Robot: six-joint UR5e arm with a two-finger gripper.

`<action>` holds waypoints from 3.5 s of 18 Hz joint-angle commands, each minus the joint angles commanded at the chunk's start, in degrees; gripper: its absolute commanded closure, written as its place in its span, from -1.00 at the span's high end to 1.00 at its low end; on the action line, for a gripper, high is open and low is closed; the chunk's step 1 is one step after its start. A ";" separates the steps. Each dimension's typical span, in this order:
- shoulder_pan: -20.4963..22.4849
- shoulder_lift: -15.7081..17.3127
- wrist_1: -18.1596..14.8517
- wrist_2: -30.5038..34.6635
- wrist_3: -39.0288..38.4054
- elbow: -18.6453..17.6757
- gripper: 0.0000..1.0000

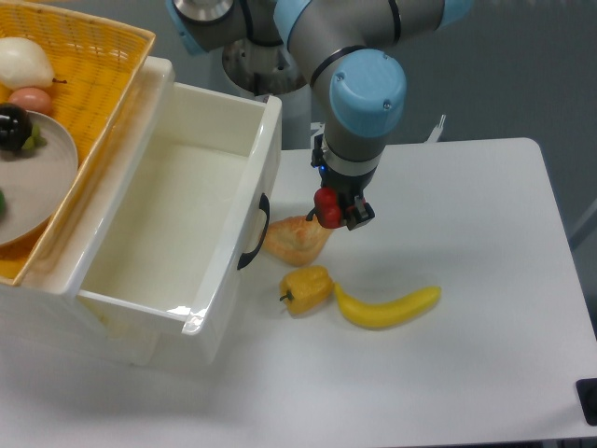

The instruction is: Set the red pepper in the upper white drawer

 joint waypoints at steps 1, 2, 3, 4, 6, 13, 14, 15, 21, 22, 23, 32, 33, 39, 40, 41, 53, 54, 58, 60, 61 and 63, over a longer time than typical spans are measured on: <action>-0.09 0.00 0.00 0.00 0.00 -0.09 0.04; -0.09 0.00 0.00 0.00 0.00 0.00 0.04; -0.18 0.00 0.09 -0.17 -0.09 0.09 0.04; -0.26 -0.09 0.09 -0.18 -0.35 0.44 0.04; -0.35 -0.09 0.00 -0.18 -0.62 0.44 0.04; -0.62 0.53 -0.26 -1.40 -2.89 0.62 0.04; -0.70 0.53 -0.26 -1.84 -3.94 0.88 0.04; -0.70 0.53 -0.26 -2.19 -4.74 1.40 0.04; 0.61 1.41 -2.02 -7.98 -9.66 2.99 0.04; 1.22 1.41 -2.02 -8.87 -10.28 3.25 0.04; 1.58 1.58 -2.11 -9.49 -10.28 3.60 0.04; 4.04 5.44 -4.31 -19.24 -16.86 3.87 0.04; 4.04 5.62 -4.31 -20.38 -17.92 3.87 0.04; 3.78 7.73 -4.74 -26.19 -20.21 3.26 0.04; 3.60 8.08 -4.75 -26.28 -20.21 3.08 0.04; 3.52 8.26 -4.83 -26.80 -20.21 3.08 0.04; -3.25 10.46 -6.24 -26.11 -19.60 1.94 0.04; -3.69 10.46 -6.24 -24.89 -19.60 1.94 0.04; -6.15 10.37 -6.24 -20.14 -18.29 1.94 0.04; -6.85 10.28 -6.15 -18.90 -17.49 1.94 0.04; -6.94 10.28 -6.15 -18.72 -16.62 1.94 0.04; -7.99 10.37 -6.24 -17.67 -14.34 1.94 0.04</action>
